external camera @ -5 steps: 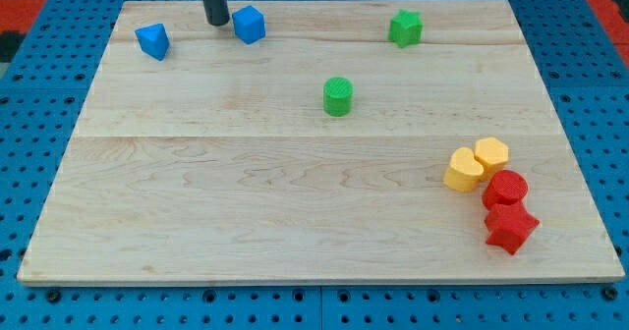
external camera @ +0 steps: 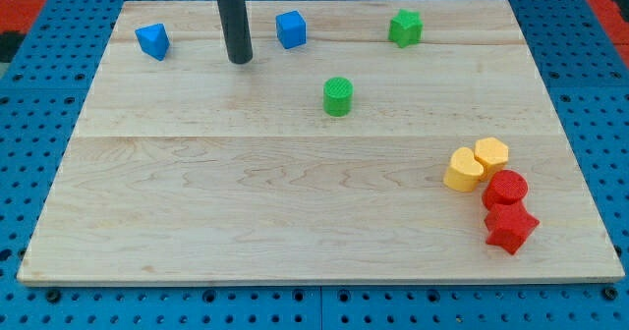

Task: Place the blue triangle to the top left of the board

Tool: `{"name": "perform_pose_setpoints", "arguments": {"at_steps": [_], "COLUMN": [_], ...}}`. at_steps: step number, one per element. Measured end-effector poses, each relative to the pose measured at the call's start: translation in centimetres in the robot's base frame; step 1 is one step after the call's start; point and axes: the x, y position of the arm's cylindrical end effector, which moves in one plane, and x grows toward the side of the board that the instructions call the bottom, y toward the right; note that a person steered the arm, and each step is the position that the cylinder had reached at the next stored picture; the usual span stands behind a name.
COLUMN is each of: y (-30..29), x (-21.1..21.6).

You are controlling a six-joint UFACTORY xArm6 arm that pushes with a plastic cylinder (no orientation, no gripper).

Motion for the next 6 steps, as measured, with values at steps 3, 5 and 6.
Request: {"name": "perform_pose_setpoints", "arguments": {"at_steps": [3, 5, 6], "y": [-15.9, -20.1, -20.1], "x": [-3.1, -0.9, -2.1]}}
